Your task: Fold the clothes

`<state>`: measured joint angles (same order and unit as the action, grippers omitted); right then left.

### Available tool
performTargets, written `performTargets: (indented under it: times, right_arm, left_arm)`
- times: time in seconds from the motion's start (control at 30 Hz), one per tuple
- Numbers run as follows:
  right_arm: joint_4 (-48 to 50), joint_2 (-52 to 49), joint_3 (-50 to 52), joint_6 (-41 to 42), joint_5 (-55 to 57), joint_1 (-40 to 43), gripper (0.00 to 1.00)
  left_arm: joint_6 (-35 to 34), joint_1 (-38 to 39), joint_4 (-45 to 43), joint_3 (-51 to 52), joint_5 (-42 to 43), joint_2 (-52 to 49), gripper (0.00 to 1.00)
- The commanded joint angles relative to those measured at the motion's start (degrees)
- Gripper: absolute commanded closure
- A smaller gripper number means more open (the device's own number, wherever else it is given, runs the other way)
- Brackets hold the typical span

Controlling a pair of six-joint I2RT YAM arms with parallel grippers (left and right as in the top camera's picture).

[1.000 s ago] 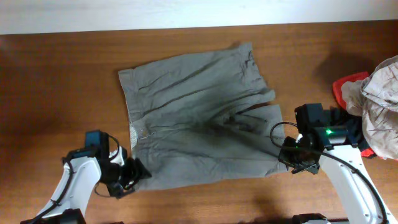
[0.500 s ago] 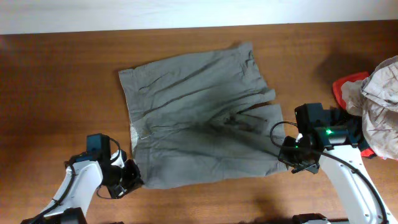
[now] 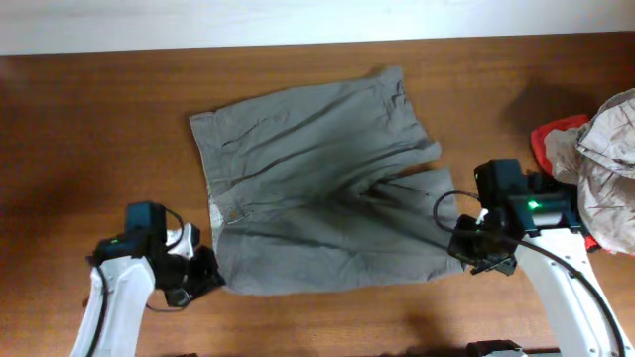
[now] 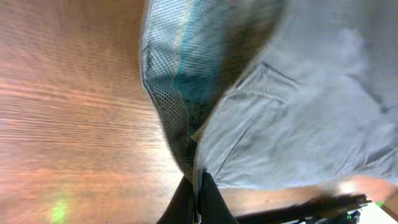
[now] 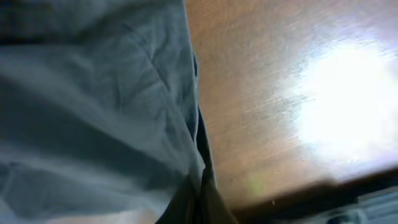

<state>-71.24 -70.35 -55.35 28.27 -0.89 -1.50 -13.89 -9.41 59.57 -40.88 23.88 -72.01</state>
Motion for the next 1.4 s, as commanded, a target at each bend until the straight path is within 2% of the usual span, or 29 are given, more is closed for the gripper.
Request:
performTargets:
  times: [0.0, 0.2, 0.3, 0.43, 0.6, 0.77, 0.93, 0.97, 1.2, 1.33, 1.37]
  right_arm:
    - [-3.56, 3.48, -5.79, -1.27, 1.11, -0.37, 0.96]
    - [-11.45, 7.76, -15.85, -1.25, 0.74, -0.37, 0.96]
    - [-15.17, 8.28, -20.5, -1.29, -0.02, -0.37, 0.96]
    - [-19.69, 8.22, -25.66, -2.8, -1.51, -0.37, 0.96]
    - [-20.41, 8.07, -29.0, -3.26, -1.46, -0.37, 0.96]
    - [-14.88, 4.96, -29.16, -3.43, -1.49, -0.37, 0.96]
    - [-6.19, -2.89, -29.16, -4.09, -1.44, -0.37, 0.96]
    - [-2.91, -7.15, -29.16, -4.33, -1.46, -0.37, 0.96]
    - [8.76, -17.79, -29.16, -7.8, -1.46, -0.37, 0.96]
    - [18.95, -24.3, -29.16, -11.02, -1.42, -0.37, 0.96]
    - [20.96, -25.33, -29.16, -11.5, -1.42, -0.37, 0.96]
  left_arm:
    - [3.32, -0.24, 3.69, -7.63, -4.2, 6.86, 0.99]
    - [4.63, -0.24, 12.04, -22.27, -13.79, 13.27, 0.99]
    - [4.81, -0.22, 15.56, -28.02, -15.15, 13.66, 0.99]
    - [4.85, -0.13, 17.73, -31.28, -15.26, 13.64, 0.99]
    - [4.83, -0.13, 17.2, -32.0, -17.84, 13.64, 0.99]
    - [4.81, -0.13, 12.57, -32.0, -17.68, 11.87, 0.99]
    - [4.85, -0.13, 5.09, -31.98, -17.31, 6.34, 0.98]
    - [5.07, -0.13, 1.9, -31.98, -16.68, 2.69, 0.98]
    - [5.22, -0.07, -8.48, -31.98, -11.1, -8.52, 0.98]
    - [5.22, 1.05, -19.21, -31.98, -9.94, -17.27, 0.96]
    - [5.22, 1.33, -21.22, -31.98, -9.9, -18.69, 0.93]
